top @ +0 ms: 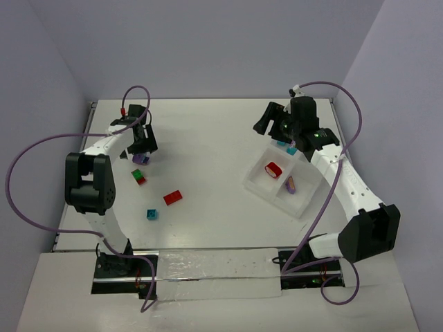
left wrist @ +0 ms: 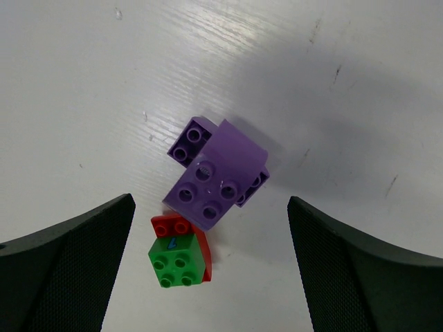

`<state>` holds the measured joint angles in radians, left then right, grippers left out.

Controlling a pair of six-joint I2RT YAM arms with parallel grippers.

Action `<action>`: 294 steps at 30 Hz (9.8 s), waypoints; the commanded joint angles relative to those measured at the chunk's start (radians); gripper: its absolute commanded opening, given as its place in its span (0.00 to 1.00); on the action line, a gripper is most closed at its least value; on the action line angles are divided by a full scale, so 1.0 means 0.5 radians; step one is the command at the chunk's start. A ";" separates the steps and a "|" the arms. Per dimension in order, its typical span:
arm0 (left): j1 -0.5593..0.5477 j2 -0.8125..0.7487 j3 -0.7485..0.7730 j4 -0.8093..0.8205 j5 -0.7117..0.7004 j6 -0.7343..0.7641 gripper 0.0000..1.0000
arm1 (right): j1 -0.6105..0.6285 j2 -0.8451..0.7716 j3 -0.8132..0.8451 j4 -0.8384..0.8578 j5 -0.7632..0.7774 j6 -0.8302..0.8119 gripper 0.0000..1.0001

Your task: Sort the legos into containers by color

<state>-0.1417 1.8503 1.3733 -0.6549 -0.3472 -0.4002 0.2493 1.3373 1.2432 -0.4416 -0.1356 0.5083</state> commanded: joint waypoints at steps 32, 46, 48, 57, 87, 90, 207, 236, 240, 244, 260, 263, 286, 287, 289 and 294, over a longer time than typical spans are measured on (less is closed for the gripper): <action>0.080 -0.436 0.279 0.467 2.028 -0.264 0.00 | 0.170 0.163 0.368 -0.096 -0.338 -0.231 0.82; 0.052 -0.361 0.278 0.670 2.853 -0.518 0.00 | 0.662 -0.183 -0.144 0.772 -0.472 -1.427 0.85; 0.050 -0.389 0.224 0.741 2.869 -0.567 0.00 | 0.686 -0.153 -0.173 0.874 -0.440 -1.473 0.87; 0.021 -0.450 0.162 0.773 2.877 -0.611 0.00 | 0.827 0.214 0.184 0.862 -0.462 -1.581 0.86; -0.011 -0.495 0.168 0.702 2.848 -0.547 0.00 | 0.891 0.587 0.377 0.984 -0.355 -1.550 0.00; -0.007 -0.497 0.192 0.659 2.828 -0.502 0.00 | 0.890 0.529 0.271 0.994 -0.344 -1.554 0.00; -0.043 -0.756 -0.180 1.553 3.172 -0.810 0.00 | 0.498 0.658 0.721 0.561 -1.609 -0.013 0.85; -0.087 -0.797 -0.163 1.414 3.100 -0.742 0.00 | 0.523 0.829 0.739 1.224 -1.803 0.614 0.07; -0.088 -0.803 -0.130 1.366 3.065 -0.694 0.10 | 0.523 0.815 0.716 1.142 -1.763 0.556 0.00; -0.088 -0.803 -0.065 1.107 2.998 -0.559 0.63 | 0.518 0.761 0.672 1.015 -1.655 0.459 0.00; 0.039 -0.823 -0.004 0.802 2.802 -0.353 0.96 | 0.399 0.481 0.514 0.294 -1.106 -0.024 0.00; 0.128 -0.832 0.009 0.667 2.584 -0.319 0.96 | 0.330 0.386 0.459 0.075 -0.833 -0.153 0.00; 0.216 -0.852 -0.113 0.322 1.653 -0.244 0.95 | -0.449 -0.736 -0.621 -0.476 0.681 -0.174 0.00; 0.216 -0.849 -0.118 0.324 1.658 -0.242 0.95 | -0.459 -0.736 -0.649 -0.474 0.656 -0.159 0.00; 0.216 -0.838 -0.127 0.320 1.662 -0.225 0.95 | -0.469 -0.724 -0.699 -0.460 0.626 -0.130 0.01; 0.216 -0.786 -0.077 0.223 1.636 -0.178 0.95 | -0.468 -0.702 -0.803 -0.418 0.609 -0.042 0.10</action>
<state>-0.0395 1.4526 1.3090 -0.5026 0.4819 -0.5265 0.0189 0.9863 0.8768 -0.6809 0.1679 0.4352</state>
